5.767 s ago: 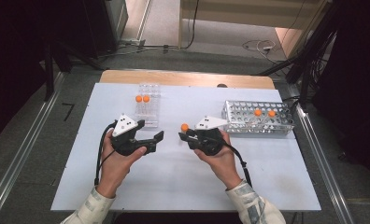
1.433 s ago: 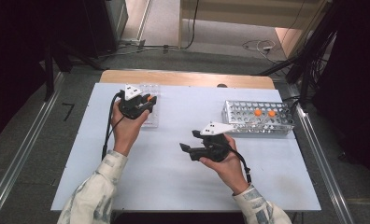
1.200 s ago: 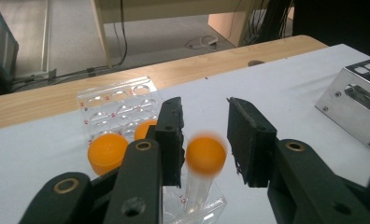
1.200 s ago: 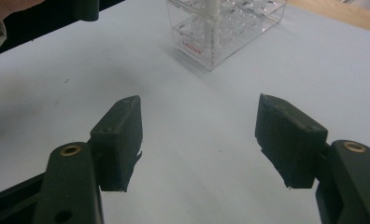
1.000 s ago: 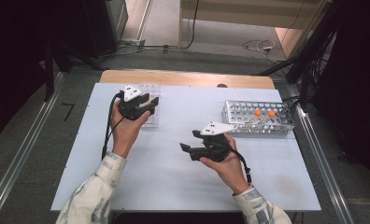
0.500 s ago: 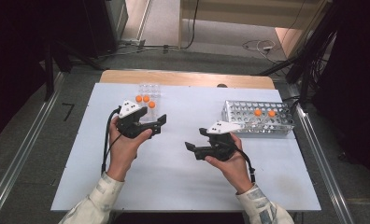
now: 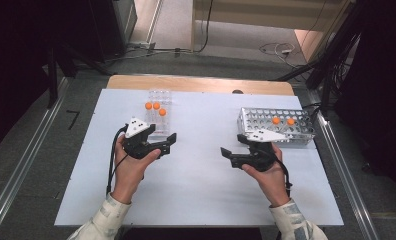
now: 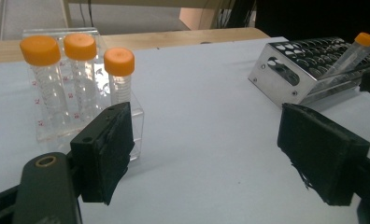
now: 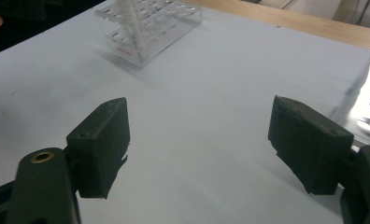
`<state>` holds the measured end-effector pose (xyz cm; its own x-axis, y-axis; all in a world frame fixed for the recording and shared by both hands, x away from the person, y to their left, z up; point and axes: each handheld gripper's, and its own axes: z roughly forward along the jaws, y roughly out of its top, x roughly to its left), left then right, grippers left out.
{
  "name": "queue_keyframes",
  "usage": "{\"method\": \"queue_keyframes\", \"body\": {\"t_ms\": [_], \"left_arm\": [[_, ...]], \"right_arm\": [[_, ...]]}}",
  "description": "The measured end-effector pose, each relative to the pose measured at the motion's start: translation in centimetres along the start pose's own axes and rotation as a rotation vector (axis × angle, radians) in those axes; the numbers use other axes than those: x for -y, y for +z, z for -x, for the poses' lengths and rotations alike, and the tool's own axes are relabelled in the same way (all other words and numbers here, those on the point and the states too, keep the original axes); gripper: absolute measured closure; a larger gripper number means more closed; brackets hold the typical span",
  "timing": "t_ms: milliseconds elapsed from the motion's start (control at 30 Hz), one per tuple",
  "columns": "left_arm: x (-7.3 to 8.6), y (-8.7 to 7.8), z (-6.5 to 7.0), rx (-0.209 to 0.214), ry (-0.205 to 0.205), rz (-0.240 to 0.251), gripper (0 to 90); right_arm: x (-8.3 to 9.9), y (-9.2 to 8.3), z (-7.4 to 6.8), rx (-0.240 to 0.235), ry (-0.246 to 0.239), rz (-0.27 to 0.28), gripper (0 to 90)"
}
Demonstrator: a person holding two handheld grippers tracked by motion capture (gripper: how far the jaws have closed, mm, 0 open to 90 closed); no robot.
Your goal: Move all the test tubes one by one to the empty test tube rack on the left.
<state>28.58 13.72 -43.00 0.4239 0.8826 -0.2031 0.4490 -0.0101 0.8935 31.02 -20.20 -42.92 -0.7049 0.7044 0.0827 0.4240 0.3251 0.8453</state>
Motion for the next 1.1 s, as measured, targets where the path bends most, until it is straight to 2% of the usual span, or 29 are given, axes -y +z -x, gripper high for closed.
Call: {"method": "queue_keyframes", "body": {"t_ms": [267, 433, 733, 933, 1100], "left_arm": [[0.1, -0.3, 0.0, 0.005, -0.004, 0.007, 17.4], [0.1, -0.4, -0.1, 0.006, -0.003, 0.007, 17.4], [0.0, -0.4, 0.0, 0.012, -0.004, 0.010, 17.3], [0.0, -0.2, 0.2, 0.018, -0.002, 0.005, 17.4], [0.0, -0.1, 0.3, 0.020, -0.003, 0.004, 17.4]], "right_arm": [[1.3, -2.7, 3.4, 0.107, 0.049, 0.011, 20.5], [1.8, -4.3, 5.0, 0.189, 0.057, 0.017, 22.0], [2.9, -7.0, 8.8, 0.314, 0.136, 0.041, 24.3], [3.4, -7.1, 10.7, 0.408, 0.154, 0.031, 30.9], [3.5, -6.3, 11.8, 0.436, 0.162, 0.035, 39.2]]}}
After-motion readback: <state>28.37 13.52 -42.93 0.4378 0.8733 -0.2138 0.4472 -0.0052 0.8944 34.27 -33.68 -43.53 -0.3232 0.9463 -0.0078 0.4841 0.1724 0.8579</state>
